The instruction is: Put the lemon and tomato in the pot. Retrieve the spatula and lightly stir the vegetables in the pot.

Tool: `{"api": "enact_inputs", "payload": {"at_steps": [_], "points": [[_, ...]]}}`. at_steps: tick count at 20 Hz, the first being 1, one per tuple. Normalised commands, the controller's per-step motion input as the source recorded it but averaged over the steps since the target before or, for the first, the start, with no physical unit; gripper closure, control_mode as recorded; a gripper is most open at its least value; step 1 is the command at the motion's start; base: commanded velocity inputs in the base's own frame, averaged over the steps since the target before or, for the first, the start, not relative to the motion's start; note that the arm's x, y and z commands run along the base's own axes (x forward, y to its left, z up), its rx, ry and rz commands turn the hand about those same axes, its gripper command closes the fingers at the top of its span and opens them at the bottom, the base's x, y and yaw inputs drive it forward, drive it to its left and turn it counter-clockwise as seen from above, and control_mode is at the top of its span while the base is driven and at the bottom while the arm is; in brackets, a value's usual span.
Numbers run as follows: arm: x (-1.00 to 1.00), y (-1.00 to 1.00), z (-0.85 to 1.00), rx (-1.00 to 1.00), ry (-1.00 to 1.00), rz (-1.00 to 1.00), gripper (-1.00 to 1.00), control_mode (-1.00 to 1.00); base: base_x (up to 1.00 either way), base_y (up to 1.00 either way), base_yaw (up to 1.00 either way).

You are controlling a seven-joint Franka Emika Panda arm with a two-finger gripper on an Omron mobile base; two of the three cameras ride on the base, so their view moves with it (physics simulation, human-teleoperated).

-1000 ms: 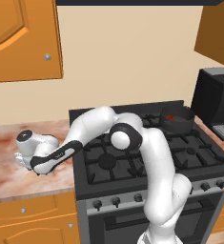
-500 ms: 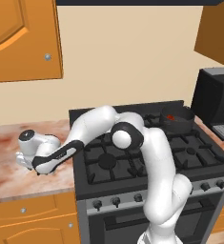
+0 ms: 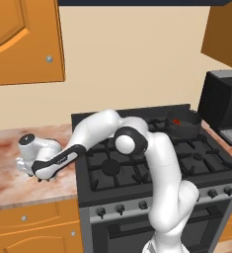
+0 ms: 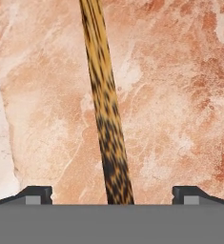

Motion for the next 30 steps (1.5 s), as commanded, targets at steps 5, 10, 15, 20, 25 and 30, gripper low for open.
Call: {"api": "enact_inputs", "payload": {"at_steps": [5, 10, 15, 20, 25, 30], "points": [[0.00, 0.00, -0.24, 0.00, 0.06, 0.00, -1.00, -1.00, 0.00, 0.00, 0.00], [0.00, 0.00, -0.38, 0.00, 0.00, 0.00, -1.00, -1.00, 0.00, 0.00, 0.00], [0.00, 0.00, -0.09, 0.00, 0.01, 0.00, -1.00, -1.00, 0.00, 0.00, 0.00], [0.00, 0.00, -0.01, 0.00, 0.04, 0.00, 1.00, -1.00, 0.00, 0.00, 0.00], [0.00, 0.00, 0.00, 0.00, 0.04, 0.00, 1.00, -1.00, 0.00, 0.00, 0.00], [0.00, 0.00, 0.00, 0.00, 0.03, 0.00, 1.00, -1.00, 0.00, 0.00, 0.00]]}}
